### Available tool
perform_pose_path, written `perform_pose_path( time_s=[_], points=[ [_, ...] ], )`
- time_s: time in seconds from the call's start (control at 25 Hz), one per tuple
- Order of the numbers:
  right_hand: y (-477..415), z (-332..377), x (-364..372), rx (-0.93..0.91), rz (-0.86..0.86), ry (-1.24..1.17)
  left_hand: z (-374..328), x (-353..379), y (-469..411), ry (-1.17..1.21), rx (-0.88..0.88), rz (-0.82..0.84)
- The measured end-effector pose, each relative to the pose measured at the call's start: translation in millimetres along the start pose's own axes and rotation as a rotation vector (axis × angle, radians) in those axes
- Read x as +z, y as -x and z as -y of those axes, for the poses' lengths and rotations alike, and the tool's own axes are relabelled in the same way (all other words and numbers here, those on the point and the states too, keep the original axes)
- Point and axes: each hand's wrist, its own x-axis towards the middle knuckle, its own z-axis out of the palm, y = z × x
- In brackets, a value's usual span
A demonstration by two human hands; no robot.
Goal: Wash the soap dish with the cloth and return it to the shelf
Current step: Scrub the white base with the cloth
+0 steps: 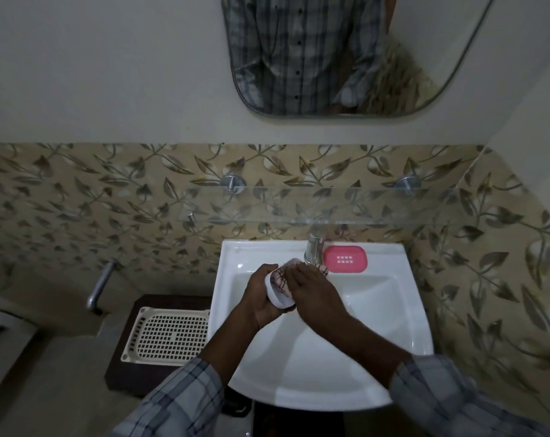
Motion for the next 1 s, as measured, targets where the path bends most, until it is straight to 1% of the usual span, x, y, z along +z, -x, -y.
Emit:
perform_pose_path(
  time_s=[0.04,0.08,0.12,0.16,0.2,0.24,0.28,0.32,0.36,0.4,0.44,0.52,0.56,0.6,0.64,0.68,0.72,0.8,0.88,1.0],
  points=[
    [-5.2,13.4,-6.5,0.117,0.042,-0.097,0.0,5.8,-1.6,-0.011,0.045,-0.024],
    [-10.0,20.8,-16.0,0.224,0.08,-0.216,1.0,9.0,-3.6,-0.057,0.069,-0.09],
    [-15.2,20.5,-25.1,0.325,0.159,-0.347,3.3,4.7,-9.2,-0.08,0.072,-0.184],
    [-20.3,16.1,-35.3,0.43,0.28,-0.536,5.3,-1.3,-11.6,-0.085,0.064,-0.229],
    [-23.8,6.6,-42.6,0.543,0.338,-0.808,6.1,-3.9,-8.2,-0.081,0.076,-0.168],
    [-24.6,-1.3,-50.2,0.647,0.319,-1.086,6.0,-7.8,-3.1,-0.095,0.087,-0.051],
    [-22.9,-11.3,-54.6,0.735,0.256,-1.3,4.6,-11.7,1.4,-0.074,0.095,0.068],
    [-18.3,-22.5,-57.2,0.797,0.17,-1.441,2.2,-16.4,4.0,-0.068,0.112,0.145],
    [-12.7,-34.8,-55.6,0.838,0.086,-1.531,-1.0,-21.1,6.0,-0.094,0.132,0.214],
    [-5.2,-46.4,-54.6,0.867,0.016,-1.586,-4.9,-24.9,2.9,-0.116,0.147,0.22],
    [2.9,-56.2,-52.8,0.907,-0.053,-1.624,-7.4,-31.1,2.6,-0.158,0.153,0.191],
    [15.4,-71.0,-49.0,1.0,-0.181,-1.603,-14.1,-34.1,-1.3,-0.339,0.142,0.08],
    [18.9,-74.1,-44.7,1.031,-0.216,-1.52,-14.9,-33.4,-4.5,-0.504,0.161,-0.036],
    [18.3,-73.5,-42.3,1.011,-0.212,-1.367,-14.4,-27.8,-5.3,-0.694,0.202,-0.161],
    [14.4,-69.9,-37.1,0.964,-0.179,-1.172,-12.4,-20.5,-7.7,-0.862,0.263,-0.244],
    [7.4,-63.9,-32.9,0.907,-0.126,-1.014,-10.4,-9.9,-9.6,-1.011,0.332,-0.287],
    [-2.0,-57.3,-26.9,0.851,-0.057,-0.91,-8.4,-1.2,-14.2,-1.138,0.399,-0.301],
    [-19.6,-41.4,-24.2,0.696,0.087,-0.842,-9.6,11.8,-20.7,-1.323,0.505,-0.34],
    [-26.4,-31.5,-22.5,0.455,0.158,-0.734,-16.0,13.9,-24.7,-1.386,0.557,-0.353],
    [-24.8,-26.7,-18.0,0.153,0.156,-0.35,-18.2,12.2,-21.1,-1.44,0.606,-0.304]
  ],
)
